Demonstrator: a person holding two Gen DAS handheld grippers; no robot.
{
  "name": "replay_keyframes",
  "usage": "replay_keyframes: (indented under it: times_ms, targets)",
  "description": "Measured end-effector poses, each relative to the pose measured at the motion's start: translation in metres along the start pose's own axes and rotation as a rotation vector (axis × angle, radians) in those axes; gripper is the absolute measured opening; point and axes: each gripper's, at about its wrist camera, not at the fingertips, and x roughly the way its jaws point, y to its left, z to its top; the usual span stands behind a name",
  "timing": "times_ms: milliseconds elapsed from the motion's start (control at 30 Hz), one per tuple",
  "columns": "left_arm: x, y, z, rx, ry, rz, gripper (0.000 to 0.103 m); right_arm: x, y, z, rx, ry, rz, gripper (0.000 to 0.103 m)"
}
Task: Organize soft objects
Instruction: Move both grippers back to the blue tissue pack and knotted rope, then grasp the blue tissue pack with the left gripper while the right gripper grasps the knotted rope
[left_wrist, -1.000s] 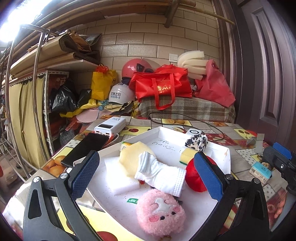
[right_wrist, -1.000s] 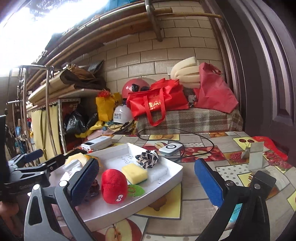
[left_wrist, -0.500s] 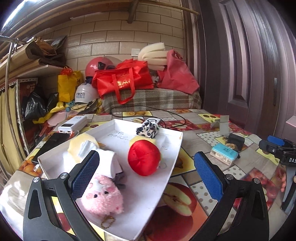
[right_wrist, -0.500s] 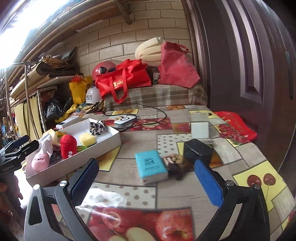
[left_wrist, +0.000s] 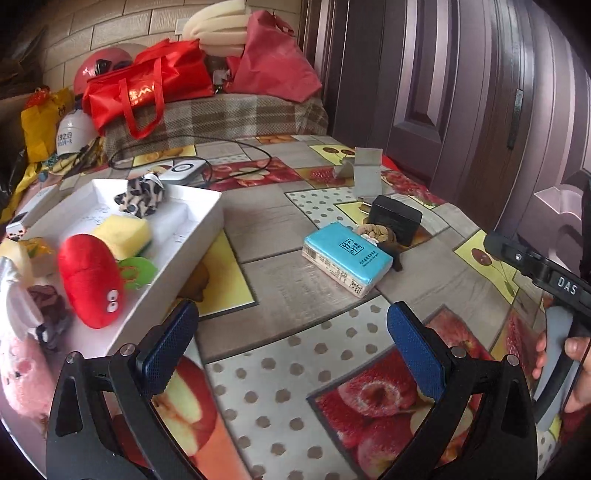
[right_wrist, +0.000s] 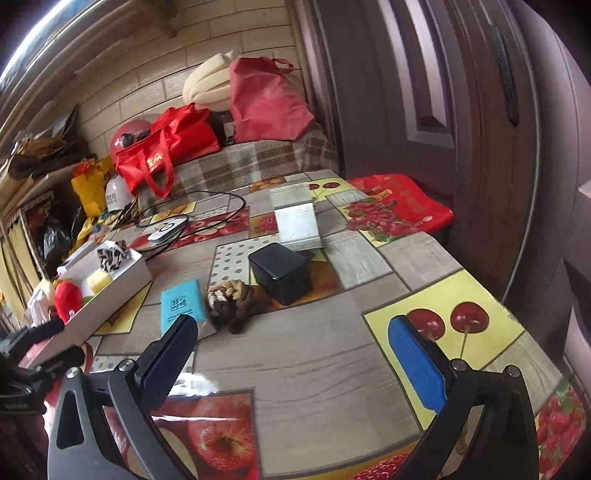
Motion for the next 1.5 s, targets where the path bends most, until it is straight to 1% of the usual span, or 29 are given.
replay_keyframes:
  times_ms: [100,200,233,333,400,433,467,533,600,700,733,767,833,900,967,1067,1133,1200,1300,1367,1433,1500]
  targets:
    - [0.030,-0.008,0.014,-0.056,0.047,0.005,0.103,0.000,-0.020,-0.001,0.101,0.007,0.000,0.103]
    - [0.054,-0.018,0.028,-0.093,0.063,0.019,0.102,0.000,-0.031,-0.001,0.159,0.005,0.016,0.103]
    - [0.060,-0.023,0.033,-0.086,0.063,0.030,0.102,0.000,-0.032,-0.001,0.168,0.005,0.021,0.103]
    - [0.078,-0.039,0.046,-0.028,0.072,0.100,0.102,0.000,-0.033,-0.001,0.175,0.010,0.029,0.103]
    - [0.092,-0.045,0.050,0.007,0.113,0.156,0.102,0.001,-0.033,-0.001,0.174,0.014,0.033,0.103]
    - [0.097,-0.043,0.049,0.007,0.140,0.165,0.102,0.001,-0.033,-0.001,0.174,0.015,0.035,0.103]
    - [0.098,-0.038,0.048,-0.009,0.151,0.160,0.102,0.001,-0.033,-0.001,0.175,0.016,0.037,0.103]
    - [0.094,-0.027,0.045,-0.026,0.151,0.188,0.103,0.002,-0.033,0.000,0.176,0.021,0.041,0.103]
    - [0.088,-0.015,0.040,-0.028,0.162,0.201,0.103,0.008,-0.029,0.000,0.153,0.051,0.077,0.103]
    - [0.077,0.006,0.032,-0.057,0.174,0.191,0.103,0.027,-0.006,0.002,0.055,0.137,0.134,0.103]
    - [0.072,0.011,0.029,-0.056,0.171,0.181,0.101,0.032,0.004,0.003,0.017,0.151,0.154,0.103]
    - [0.068,0.011,0.028,-0.038,0.162,0.174,0.100,0.036,0.014,0.005,-0.022,0.155,0.169,0.103]
    - [0.058,0.008,0.026,0.007,0.123,0.198,0.100,0.047,0.032,0.009,-0.093,0.159,0.192,0.103]
    - [0.050,0.000,0.026,0.059,0.081,0.210,0.100,0.063,0.046,0.014,-0.147,0.174,0.189,0.103]
    - [0.050,-0.009,0.026,0.118,0.066,0.215,0.100,0.081,0.054,0.018,-0.166,0.213,0.188,0.097]
    - [0.054,-0.021,0.026,0.185,0.072,0.221,0.100,0.104,0.056,0.021,-0.157,0.275,0.217,0.091]
    - [0.056,-0.021,0.028,0.193,0.073,0.221,0.100,0.114,0.057,0.022,-0.146,0.304,0.229,0.088]
    - [0.055,-0.020,0.028,0.180,0.068,0.210,0.100,0.122,0.058,0.023,-0.139,0.325,0.236,0.084]
    - [0.054,-0.015,0.031,0.152,0.058,0.170,0.100,0.133,0.059,0.025,-0.135,0.357,0.251,0.075]
    - [0.056,-0.014,0.035,0.154,0.040,0.141,0.100,0.136,0.058,0.028,-0.157,0.356,0.245,0.067]
    - [0.061,-0.017,0.040,0.180,0.024,0.140,0.100,0.141,0.052,0.032,-0.164,0.362,0.251,0.066]
    - [0.073,-0.021,0.044,0.213,0.061,0.116,0.100,0.143,0.048,0.034,-0.190,0.371,0.264,0.066]
